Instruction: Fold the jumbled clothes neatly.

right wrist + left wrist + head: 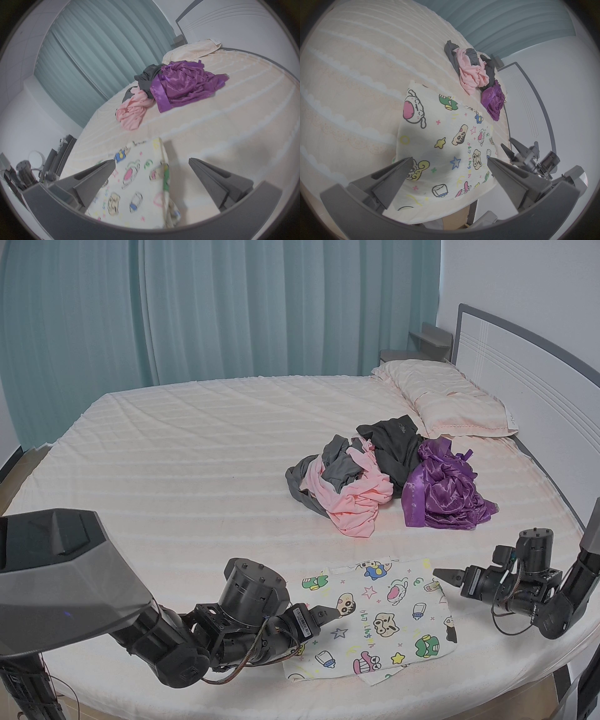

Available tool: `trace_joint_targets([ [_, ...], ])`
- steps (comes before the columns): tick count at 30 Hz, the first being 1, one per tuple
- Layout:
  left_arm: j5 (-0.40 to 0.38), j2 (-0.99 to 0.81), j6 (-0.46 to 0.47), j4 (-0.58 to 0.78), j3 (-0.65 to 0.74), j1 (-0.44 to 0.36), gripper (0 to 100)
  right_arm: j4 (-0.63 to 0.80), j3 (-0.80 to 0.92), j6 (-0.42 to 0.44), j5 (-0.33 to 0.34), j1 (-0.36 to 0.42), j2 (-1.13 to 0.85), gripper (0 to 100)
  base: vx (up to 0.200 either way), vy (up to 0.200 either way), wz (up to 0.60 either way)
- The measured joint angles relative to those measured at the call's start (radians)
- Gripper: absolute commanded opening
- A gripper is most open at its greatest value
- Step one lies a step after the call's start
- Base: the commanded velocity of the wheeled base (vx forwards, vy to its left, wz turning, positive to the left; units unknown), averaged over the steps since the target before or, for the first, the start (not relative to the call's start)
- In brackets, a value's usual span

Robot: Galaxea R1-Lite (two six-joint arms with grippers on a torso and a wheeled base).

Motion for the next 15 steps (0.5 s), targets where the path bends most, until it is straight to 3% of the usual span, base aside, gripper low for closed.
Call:
trace_joint_targets([
  [13, 0.042, -0.070, 0.000, -0.005, 0.007, 0.012, 100, 0.031, -0.302, 0.064, -0.002, 0.044, 0.235, 100, 0.000, 0.000, 0.00],
  [14, 0.043, -0.071, 0.000, -0.005, 0.006, 0.013, 100, 0.031, -0.316, 0.064, -0.002, 0.046, 0.249, 0, 0.000, 0.000, 0.00],
  [15, 0.044, -0.073, 0.000, -0.005, 0.006, 0.013, 100, 0.032, -0.329, 0.064, -0.003, 0.047, 0.262, 0, 0.000, 0.000, 0.00],
])
